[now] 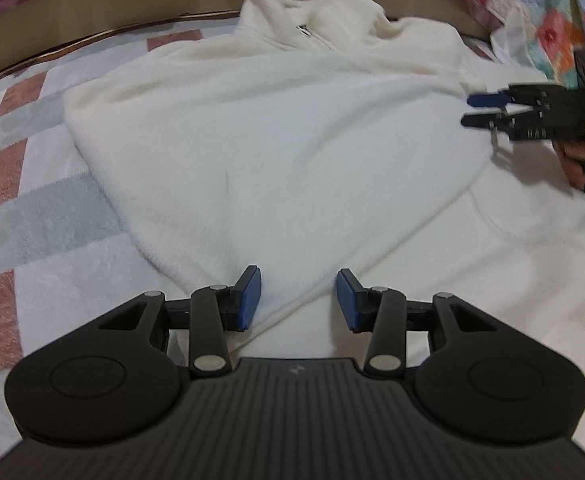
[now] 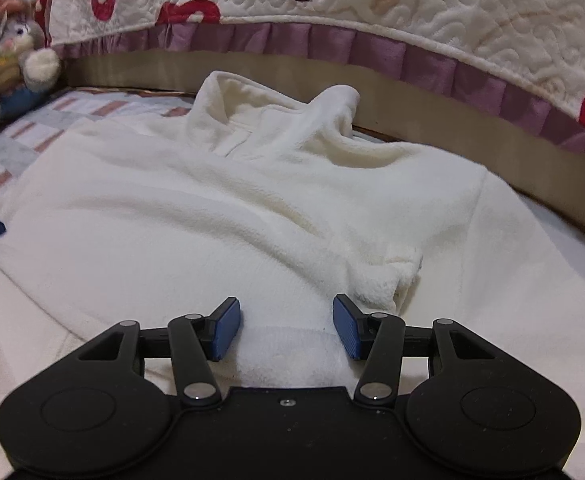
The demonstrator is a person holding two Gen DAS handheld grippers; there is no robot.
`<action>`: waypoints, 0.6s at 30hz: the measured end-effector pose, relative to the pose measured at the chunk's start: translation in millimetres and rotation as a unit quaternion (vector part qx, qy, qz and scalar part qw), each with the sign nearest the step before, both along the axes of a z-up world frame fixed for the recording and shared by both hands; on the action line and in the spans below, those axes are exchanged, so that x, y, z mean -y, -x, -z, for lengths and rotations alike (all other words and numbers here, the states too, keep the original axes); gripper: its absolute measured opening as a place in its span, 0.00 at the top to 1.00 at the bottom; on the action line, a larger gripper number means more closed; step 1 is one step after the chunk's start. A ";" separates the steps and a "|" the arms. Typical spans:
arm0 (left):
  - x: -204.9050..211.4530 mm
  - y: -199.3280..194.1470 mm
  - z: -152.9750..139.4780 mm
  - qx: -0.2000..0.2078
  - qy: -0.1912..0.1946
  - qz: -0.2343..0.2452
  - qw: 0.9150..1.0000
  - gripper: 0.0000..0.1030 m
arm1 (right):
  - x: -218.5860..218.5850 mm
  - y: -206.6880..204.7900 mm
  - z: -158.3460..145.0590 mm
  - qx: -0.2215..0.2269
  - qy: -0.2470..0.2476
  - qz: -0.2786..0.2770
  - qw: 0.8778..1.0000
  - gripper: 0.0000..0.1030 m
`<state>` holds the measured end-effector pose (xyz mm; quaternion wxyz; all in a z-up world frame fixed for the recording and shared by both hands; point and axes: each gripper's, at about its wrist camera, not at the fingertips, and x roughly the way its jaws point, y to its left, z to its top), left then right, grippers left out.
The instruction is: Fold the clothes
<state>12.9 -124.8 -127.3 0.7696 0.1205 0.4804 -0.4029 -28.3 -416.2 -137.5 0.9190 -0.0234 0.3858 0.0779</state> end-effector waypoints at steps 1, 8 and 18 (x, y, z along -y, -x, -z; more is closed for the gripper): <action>-1.1 0.3 -0.2 -0.002 0.001 -0.003 1.000 0.60 | 0.6 2.1 -1.9 -0.004 -0.002 -0.004 1.000 0.46; 11.2 10.9 -14.1 0.013 0.001 -0.006 1.000 0.57 | 59.7 50.2 -32.9 -0.015 -0.094 0.074 0.993 0.39; 112.5 22.3 -44.0 0.048 0.072 0.026 0.996 0.53 | 273.5 185.1 -23.4 0.009 -0.273 0.438 0.857 0.36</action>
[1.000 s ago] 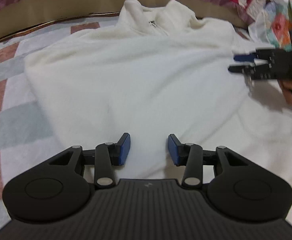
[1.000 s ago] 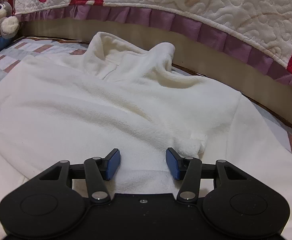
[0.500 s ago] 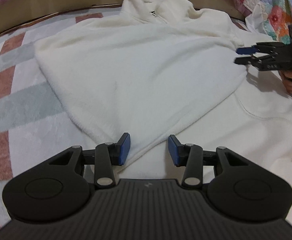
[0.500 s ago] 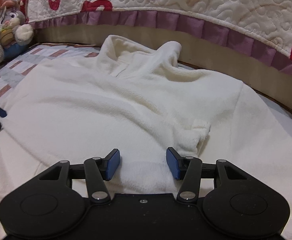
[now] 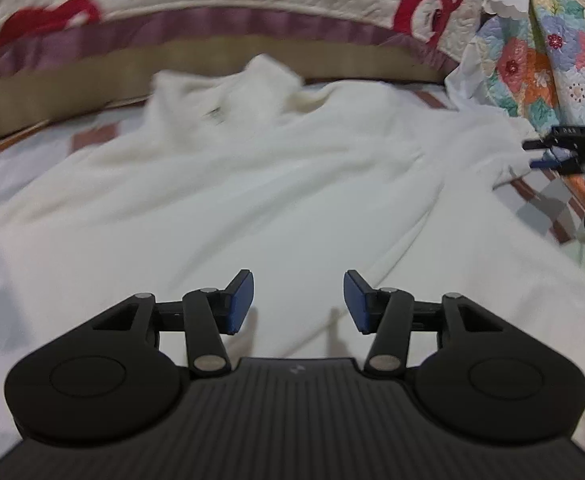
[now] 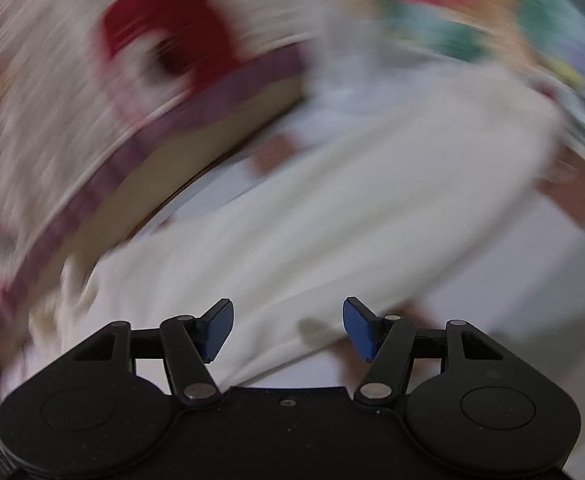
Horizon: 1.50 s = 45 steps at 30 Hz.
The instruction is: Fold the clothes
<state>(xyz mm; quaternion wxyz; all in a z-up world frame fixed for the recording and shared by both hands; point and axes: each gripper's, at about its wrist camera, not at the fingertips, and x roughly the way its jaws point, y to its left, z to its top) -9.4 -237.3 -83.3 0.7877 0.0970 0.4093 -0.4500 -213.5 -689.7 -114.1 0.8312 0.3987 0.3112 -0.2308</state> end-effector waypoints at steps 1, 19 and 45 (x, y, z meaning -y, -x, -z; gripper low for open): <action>11.6 -2.3 1.0 -0.004 0.006 0.001 1.000 0.53 | 11.1 9.6 2.5 -0.004 -0.001 0.018 1.000 0.36; 49.9 -5.0 29.0 -0.039 0.006 -0.074 0.996 0.53 | 79.9 -6.7 41.7 -0.012 0.091 0.111 0.990 0.87; -55.0 -22.1 34.2 -0.087 0.112 -0.199 0.970 0.49 | -317.4 -177.3 -43.5 0.133 0.132 -0.459 0.868 0.87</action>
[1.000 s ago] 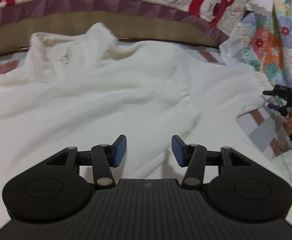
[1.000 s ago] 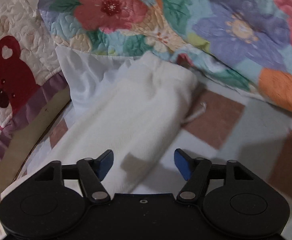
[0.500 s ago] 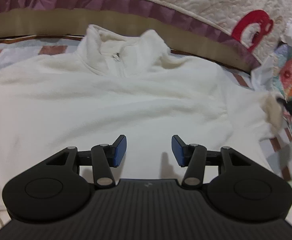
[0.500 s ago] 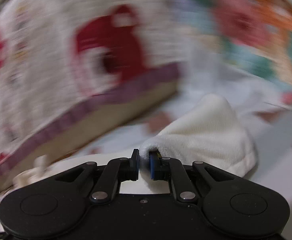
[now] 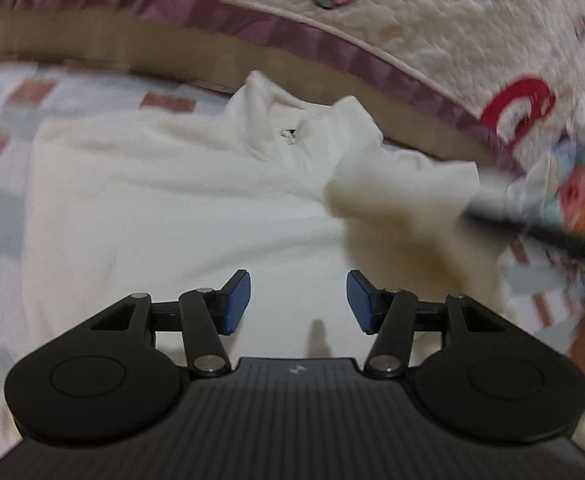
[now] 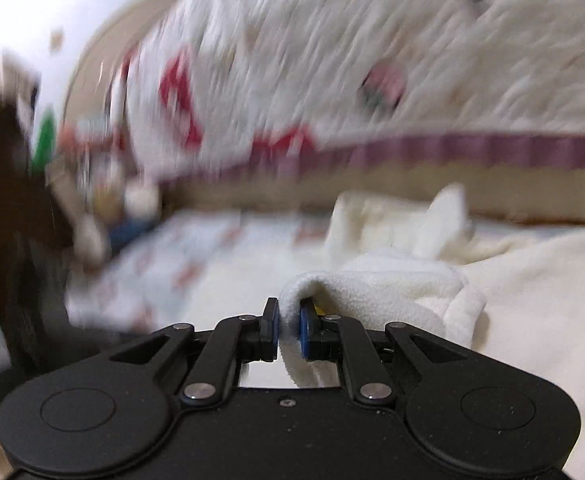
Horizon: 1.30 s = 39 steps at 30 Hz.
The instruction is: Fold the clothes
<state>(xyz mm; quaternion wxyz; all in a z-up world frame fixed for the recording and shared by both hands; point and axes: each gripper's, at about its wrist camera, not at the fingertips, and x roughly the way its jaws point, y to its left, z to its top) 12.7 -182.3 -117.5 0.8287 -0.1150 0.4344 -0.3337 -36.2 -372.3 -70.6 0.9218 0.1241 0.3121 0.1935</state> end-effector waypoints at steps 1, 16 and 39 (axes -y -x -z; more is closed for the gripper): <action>-4.1 -3.1 4.1 -0.017 0.016 -0.008 1.000 0.49 | -6.0 -3.7 12.3 -0.027 0.018 -0.013 0.999 0.87; 94.8 32.8 -15.4 0.052 -0.036 0.139 0.988 0.30 | 64.2 102.6 24.2 -0.067 0.268 0.083 0.957 0.45; 30.9 8.9 12.6 0.002 -0.090 -0.079 0.993 0.84 | 125.5 98.8 74.9 -0.058 0.172 0.194 0.964 0.80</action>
